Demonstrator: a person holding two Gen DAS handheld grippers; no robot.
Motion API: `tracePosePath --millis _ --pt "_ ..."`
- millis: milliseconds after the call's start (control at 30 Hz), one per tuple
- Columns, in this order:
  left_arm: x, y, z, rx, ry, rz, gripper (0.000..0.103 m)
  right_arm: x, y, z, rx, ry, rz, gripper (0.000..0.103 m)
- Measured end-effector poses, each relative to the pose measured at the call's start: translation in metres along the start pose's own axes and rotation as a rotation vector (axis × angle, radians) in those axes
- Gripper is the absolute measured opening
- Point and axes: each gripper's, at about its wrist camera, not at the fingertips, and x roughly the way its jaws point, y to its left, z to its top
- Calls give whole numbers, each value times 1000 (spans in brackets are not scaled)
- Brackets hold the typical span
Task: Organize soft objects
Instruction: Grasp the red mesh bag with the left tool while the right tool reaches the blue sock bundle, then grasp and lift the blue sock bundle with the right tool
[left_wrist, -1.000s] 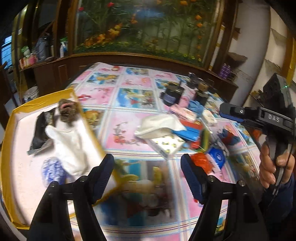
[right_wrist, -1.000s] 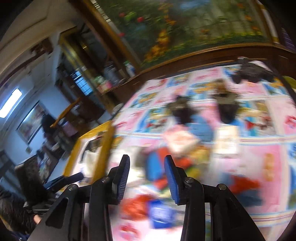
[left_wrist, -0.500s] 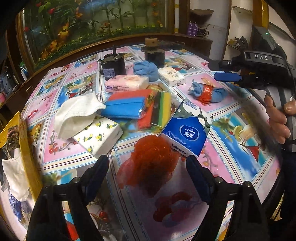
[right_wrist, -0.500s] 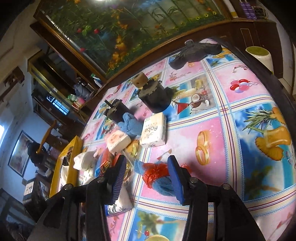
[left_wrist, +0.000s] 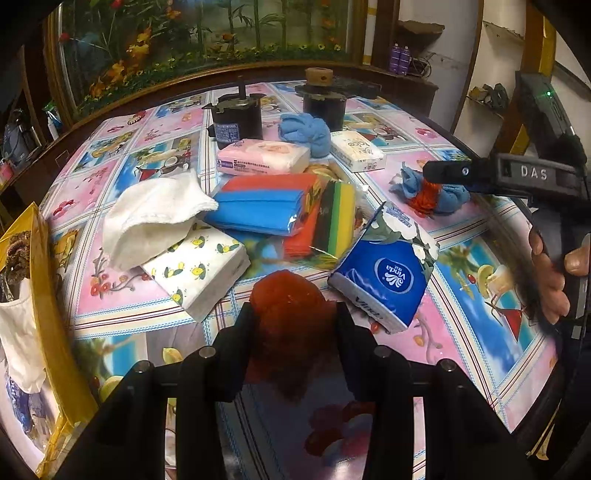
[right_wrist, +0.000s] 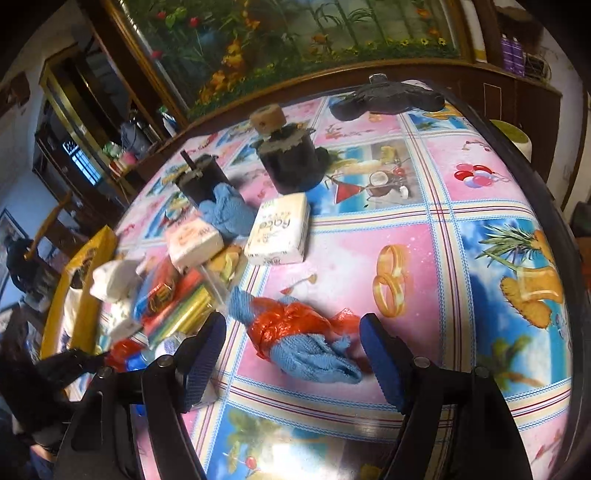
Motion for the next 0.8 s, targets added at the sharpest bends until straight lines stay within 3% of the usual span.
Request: tracePosePath --millis 67,133,233,500,800 --pt "1 -1 1 -2 -2 2 41 7 1 -2 -14 23 -9 45" --pt "1 -1 2 -6 -4 6 40 6 2 -3 -24 14 -14 42" --pt "-1 0 1 -10 -11 10 39 0 1 -2 -17 -23 -45 41" --pt "-15 4 5 -29 -53 2 39 -23 -4 5 34 -145 19 41" --pt "-31 6 5 -41 -89 -4 39 -31 6 5 31 -189 59 41"
